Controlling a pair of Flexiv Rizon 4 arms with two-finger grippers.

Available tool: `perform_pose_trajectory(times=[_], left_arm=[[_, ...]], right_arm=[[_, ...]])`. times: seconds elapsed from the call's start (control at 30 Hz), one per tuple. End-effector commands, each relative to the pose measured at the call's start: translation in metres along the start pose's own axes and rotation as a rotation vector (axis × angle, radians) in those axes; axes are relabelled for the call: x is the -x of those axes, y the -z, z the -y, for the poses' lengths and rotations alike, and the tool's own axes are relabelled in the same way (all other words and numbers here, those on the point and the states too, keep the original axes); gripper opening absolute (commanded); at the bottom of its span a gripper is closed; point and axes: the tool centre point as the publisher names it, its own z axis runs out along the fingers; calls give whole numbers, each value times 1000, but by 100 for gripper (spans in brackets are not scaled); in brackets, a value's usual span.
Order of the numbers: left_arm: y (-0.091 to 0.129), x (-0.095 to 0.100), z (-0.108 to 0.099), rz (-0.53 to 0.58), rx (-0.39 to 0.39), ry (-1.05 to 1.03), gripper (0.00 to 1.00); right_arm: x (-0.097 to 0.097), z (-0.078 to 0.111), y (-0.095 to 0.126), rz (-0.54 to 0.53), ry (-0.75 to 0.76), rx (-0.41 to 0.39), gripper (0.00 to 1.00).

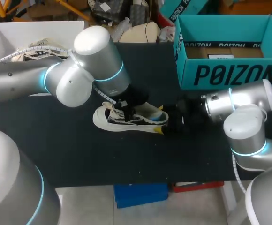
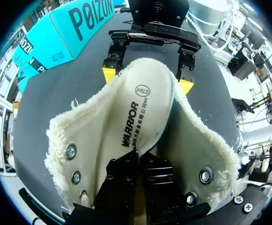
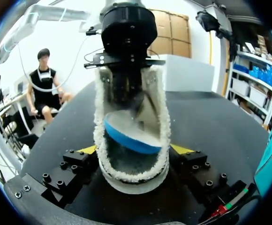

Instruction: Take the shoe out of the shoebox, open the shoe tongue, remove and reinsert the insole, then place the shoe into the shoebox

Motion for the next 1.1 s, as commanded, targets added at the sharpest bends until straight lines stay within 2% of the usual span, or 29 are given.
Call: perform_pose_trajectory(times=[0.03,0.33,0.47,0.53,0.57,0.7,0.9,1.1], left_arm=[[-12,11,9,-35,-2,-13,0],[5,14,16,-49,-25,-18,0],[5,10,17,-54,-15,-64,0],[-1,6,17,-56,10,-97,17],[-3,4,16,-85,-3,-101,0],[-4,4,17,-87,-12,-80,0],[12,9,22,-74,-60,-76,0],[25,7,27,-75,-111,-97,0]], right_arm=[[-3,2,-2,-1,0,-1,0],[-3,2,-2,-1,0,-1,0],[-3,2,-2,-1,0,-1,0],[-3,2,-2,-1,0,-1,0],[-3,2,-2,-1,0,-1,0],[-3,2,-2,-1,0,-1,0],[-3,2,-2,-1,0,-1,0],[-3,2,-2,-1,0,-1,0]])
